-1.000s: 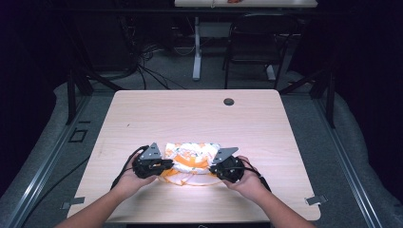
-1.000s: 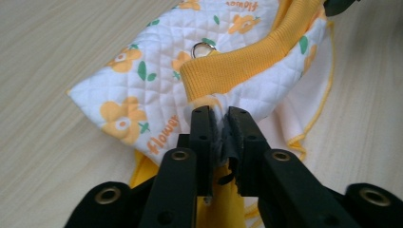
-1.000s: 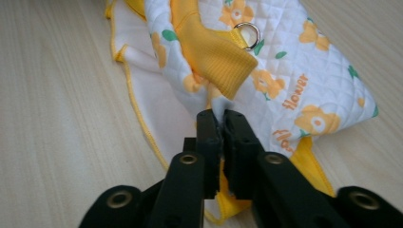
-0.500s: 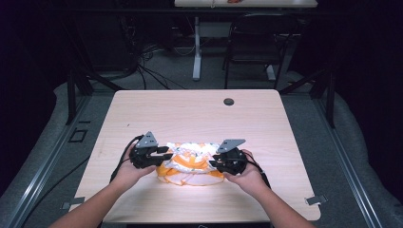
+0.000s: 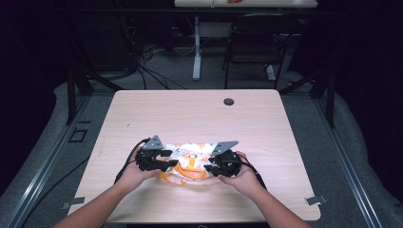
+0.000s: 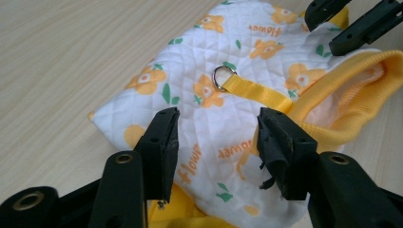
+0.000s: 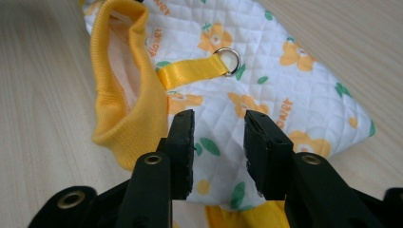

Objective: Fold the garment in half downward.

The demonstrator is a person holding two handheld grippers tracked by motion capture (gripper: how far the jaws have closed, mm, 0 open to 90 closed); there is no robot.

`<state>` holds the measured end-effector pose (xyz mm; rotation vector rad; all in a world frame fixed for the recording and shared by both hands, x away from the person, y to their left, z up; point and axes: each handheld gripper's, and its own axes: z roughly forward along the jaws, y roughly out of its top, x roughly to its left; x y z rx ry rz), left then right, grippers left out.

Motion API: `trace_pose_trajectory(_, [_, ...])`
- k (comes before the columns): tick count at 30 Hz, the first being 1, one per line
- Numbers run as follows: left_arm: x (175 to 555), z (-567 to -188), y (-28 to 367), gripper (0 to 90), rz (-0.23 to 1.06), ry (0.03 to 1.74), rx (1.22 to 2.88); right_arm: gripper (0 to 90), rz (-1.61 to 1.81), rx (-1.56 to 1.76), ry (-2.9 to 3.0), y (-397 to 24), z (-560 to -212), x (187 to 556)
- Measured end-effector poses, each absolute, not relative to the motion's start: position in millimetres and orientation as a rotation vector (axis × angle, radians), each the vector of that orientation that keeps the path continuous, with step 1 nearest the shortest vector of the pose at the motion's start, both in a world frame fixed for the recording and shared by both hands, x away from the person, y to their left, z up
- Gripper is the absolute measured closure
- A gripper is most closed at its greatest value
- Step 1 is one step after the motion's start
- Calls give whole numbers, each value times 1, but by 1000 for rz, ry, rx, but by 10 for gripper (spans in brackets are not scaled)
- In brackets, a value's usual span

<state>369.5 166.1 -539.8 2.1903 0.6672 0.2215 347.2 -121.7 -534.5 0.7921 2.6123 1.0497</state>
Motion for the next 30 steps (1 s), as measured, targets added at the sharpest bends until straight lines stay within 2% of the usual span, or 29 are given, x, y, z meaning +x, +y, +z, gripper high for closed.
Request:
trace_pose_trajectory(4, [364,-546,165,442,212,643,2214,587,1045,797,2631,-122,-542,343])
trace_pose_trajectory(12, [358,-557,167,413,186,611,2238,557,1010,815,2668,-124,-552,340])
trace_pose_trajectory(30, [346,-572,167,381,194,566,2264,558,1024,834,2677,-129,-565,336])
